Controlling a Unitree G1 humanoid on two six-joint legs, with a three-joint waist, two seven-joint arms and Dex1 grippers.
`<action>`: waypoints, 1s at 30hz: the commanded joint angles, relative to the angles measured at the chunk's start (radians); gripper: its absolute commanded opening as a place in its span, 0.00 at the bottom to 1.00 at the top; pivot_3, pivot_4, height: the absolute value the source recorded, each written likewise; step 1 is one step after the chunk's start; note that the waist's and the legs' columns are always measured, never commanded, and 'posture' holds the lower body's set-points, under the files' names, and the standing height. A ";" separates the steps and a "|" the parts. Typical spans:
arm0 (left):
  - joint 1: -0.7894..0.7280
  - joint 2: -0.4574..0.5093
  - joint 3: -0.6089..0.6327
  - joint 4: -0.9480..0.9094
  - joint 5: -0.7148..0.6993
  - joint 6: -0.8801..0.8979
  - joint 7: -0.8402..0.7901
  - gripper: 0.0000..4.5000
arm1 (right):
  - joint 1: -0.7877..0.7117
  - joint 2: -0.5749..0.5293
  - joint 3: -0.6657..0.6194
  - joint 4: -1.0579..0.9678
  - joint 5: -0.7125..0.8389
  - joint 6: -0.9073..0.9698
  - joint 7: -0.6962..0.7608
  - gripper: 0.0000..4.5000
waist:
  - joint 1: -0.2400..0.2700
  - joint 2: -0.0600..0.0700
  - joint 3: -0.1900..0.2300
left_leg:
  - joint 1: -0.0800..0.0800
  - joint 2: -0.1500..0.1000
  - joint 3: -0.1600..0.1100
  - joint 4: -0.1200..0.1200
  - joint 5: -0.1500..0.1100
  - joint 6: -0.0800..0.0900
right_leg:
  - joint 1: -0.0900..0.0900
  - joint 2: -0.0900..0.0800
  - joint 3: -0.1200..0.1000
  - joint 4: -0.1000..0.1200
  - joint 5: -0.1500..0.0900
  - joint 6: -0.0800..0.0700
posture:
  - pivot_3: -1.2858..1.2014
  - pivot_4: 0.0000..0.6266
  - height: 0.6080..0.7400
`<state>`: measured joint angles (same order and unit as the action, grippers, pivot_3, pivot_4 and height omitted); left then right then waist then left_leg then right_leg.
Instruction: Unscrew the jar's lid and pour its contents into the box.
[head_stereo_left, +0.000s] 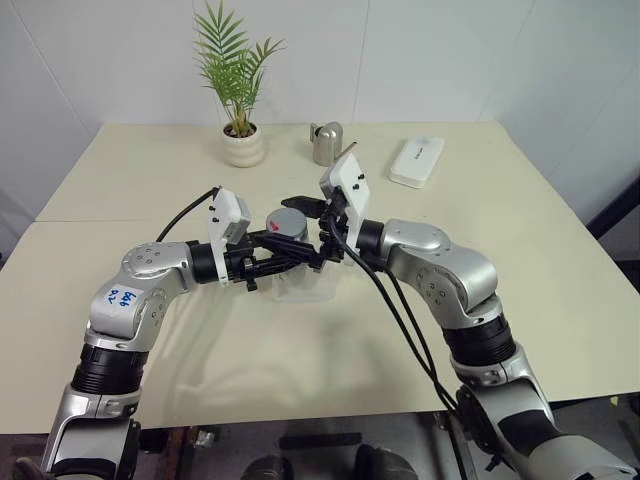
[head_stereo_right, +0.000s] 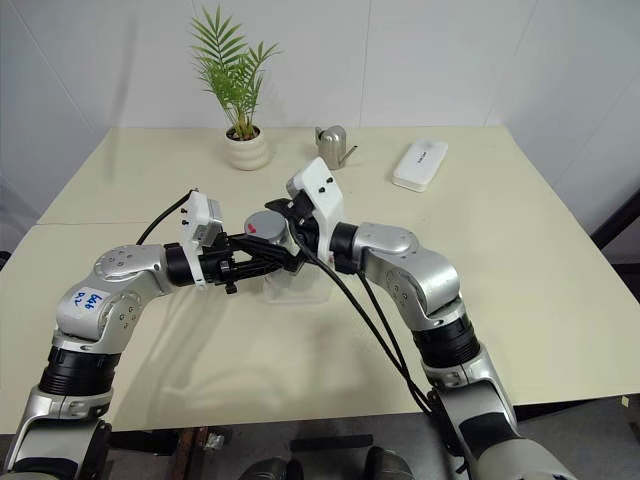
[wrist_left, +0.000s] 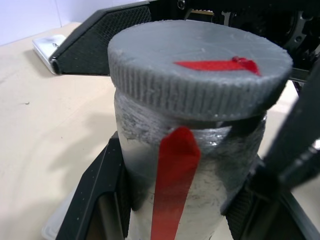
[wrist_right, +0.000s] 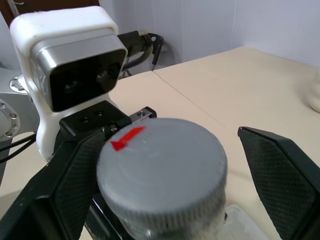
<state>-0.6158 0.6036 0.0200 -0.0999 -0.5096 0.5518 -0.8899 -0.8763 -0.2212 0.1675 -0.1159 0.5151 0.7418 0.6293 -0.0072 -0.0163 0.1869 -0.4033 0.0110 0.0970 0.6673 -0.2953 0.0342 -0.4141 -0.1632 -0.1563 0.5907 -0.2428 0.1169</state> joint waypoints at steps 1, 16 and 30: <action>-0.001 0.006 0.020 -0.034 -0.007 -0.011 -0.007 0.42 | 0.007 0.016 -0.035 -0.059 0.024 -0.027 0.006 0.81 | 0.000 0.000 0.000 | 0.000 0.000 0.000 0.000 0.000 0.000 | 0.000 0.000 0.000 0.000 0.000 0.000 | 0.52 0.24 1.00; -0.075 0.041 -0.021 0.030 -0.020 -0.074 -0.246 0.42 | -0.082 -0.098 -0.001 0.010 0.089 -0.108 0.459 0.61 | 0.001 0.000 0.000 | 0.000 0.000 0.000 0.000 0.000 0.000 | 0.000 0.000 0.000 0.000 0.000 0.000 | 0.52 0.24 1.00; -0.114 -0.003 -0.071 0.019 -0.042 -0.102 -0.412 0.42 | -0.252 -0.182 0.025 0.186 0.073 -0.123 0.808 0.61 | 0.000 0.000 0.000 | 0.000 0.000 0.001 0.001 0.000 0.000 | 0.000 0.001 0.000 0.000 0.000 0.000 | 0.52 0.24 1.00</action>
<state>-0.7338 0.6055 -0.0478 -0.0359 -0.5442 0.4688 -1.3017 -1.0942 -0.4248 0.2173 0.1009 0.5495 0.6307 1.4110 -0.0067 -0.0161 0.1871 -0.4035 0.0112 0.0977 0.6686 -0.2954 0.0345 -0.4140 -0.1627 -0.1566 0.5908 -0.2428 0.1169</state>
